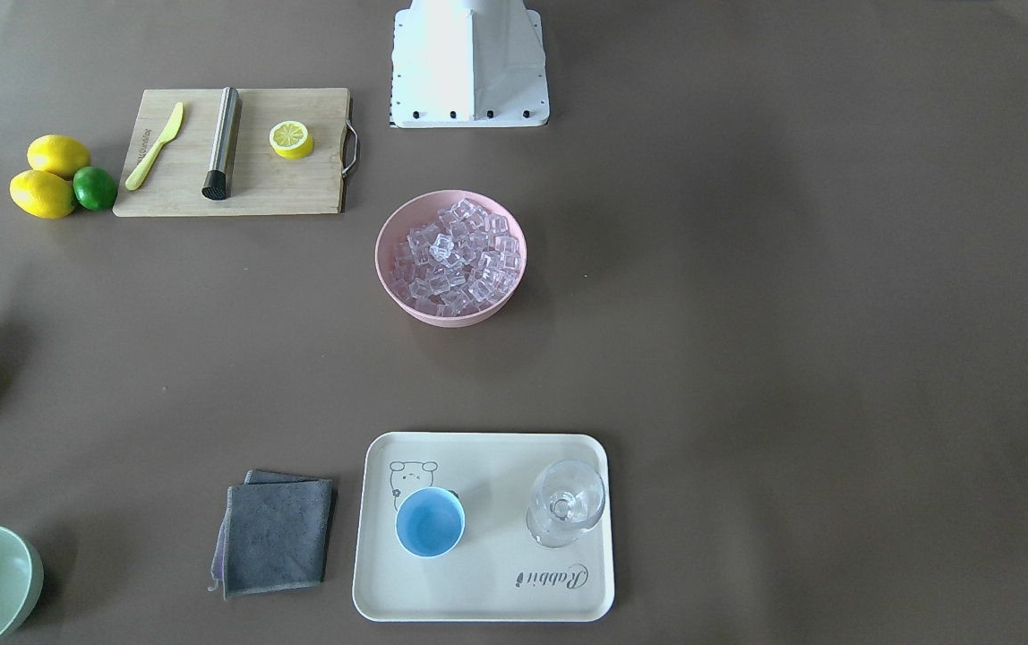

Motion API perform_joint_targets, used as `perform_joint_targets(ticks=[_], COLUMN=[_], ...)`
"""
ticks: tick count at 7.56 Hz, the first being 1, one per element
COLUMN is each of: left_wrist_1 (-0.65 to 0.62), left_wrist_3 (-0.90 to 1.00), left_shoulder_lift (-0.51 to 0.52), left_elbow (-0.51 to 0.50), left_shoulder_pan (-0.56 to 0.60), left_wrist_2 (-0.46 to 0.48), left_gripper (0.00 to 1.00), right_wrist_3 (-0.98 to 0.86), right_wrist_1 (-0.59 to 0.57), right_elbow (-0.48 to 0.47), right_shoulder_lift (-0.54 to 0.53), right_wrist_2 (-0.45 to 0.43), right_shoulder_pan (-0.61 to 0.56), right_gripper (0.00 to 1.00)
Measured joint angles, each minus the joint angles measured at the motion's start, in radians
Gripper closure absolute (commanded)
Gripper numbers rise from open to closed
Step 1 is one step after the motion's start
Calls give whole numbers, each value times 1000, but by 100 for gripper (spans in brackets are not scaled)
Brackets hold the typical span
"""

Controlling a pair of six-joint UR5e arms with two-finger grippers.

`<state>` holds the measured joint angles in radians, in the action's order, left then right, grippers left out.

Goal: Put ice in cup with scoop

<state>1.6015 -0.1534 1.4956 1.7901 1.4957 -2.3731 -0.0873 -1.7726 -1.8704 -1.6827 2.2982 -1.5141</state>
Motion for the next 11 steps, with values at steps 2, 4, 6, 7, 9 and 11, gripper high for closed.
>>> perform_joint_targets(ticks=[2, 4, 6, 7, 9, 11], left_wrist_1=[0, 0, -11, -28, -55, -58], left_wrist_3=[0, 0, 1, 2, 3, 3], left_shoulder_lift=[11, 36, 51, 54, 62, 97], left_elbow=[-1, 5, 4, 6, 18, 47], left_shoulder_pan=[-18, -70, -89, -93, -94, -128], left_wrist_2=[1, 2, 2, 2, 1, -1], left_gripper=[1, 1, 1, 1, 1, 1], right_wrist_3=[0, 1, 13, 71, 289, 530], right_wrist_1=[28, 46, 51, 66, 187, 351], right_elbow=[20, 39, 41, 28, 14, 32], right_shoulder_lift=[7, 16, 11, 7, -15, -22], right_wrist_2=[3, 3, 5, 5, 4, -24], right_shoulder_pan=[0, -4, -20, -24, -14, 95], right_gripper=[0, 0, 0, 0, 0, 0])
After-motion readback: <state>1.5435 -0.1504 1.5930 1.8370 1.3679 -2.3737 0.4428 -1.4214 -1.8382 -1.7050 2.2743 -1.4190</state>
